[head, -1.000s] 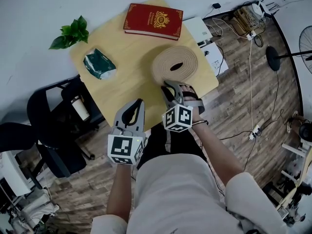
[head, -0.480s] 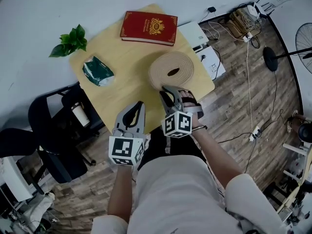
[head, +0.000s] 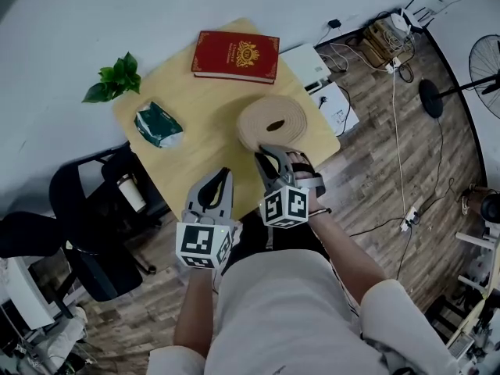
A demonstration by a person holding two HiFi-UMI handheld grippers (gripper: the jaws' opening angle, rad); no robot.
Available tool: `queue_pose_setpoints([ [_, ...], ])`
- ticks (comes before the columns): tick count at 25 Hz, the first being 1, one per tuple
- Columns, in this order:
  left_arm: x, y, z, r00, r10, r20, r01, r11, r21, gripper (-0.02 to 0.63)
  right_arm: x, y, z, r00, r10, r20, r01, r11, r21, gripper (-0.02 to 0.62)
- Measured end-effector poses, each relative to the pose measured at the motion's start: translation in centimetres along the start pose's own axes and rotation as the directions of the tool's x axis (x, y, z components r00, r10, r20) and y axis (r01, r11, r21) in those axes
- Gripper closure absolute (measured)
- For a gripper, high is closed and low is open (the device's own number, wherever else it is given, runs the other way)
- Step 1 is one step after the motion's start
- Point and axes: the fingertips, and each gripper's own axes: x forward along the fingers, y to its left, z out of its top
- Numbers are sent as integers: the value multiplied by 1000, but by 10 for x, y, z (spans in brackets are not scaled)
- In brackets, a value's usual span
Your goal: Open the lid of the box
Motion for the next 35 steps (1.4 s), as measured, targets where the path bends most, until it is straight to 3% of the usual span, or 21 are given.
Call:
queue_pose_setpoints([
  [5,-1,-3,4,1000,-5,7,5,1000,-1,591,-7,-13,8,1000,-13,24,12,997,76,514],
  [21,-4,-4,21,999,1,40,-2,1000,15,591,-26,-42,21,997,-58,54,52,991,122,517],
  [35,-19,-22,20,999,-28,42,27,999,41,591,-60,-57,28,989,-115,97,91,970,223,517],
])
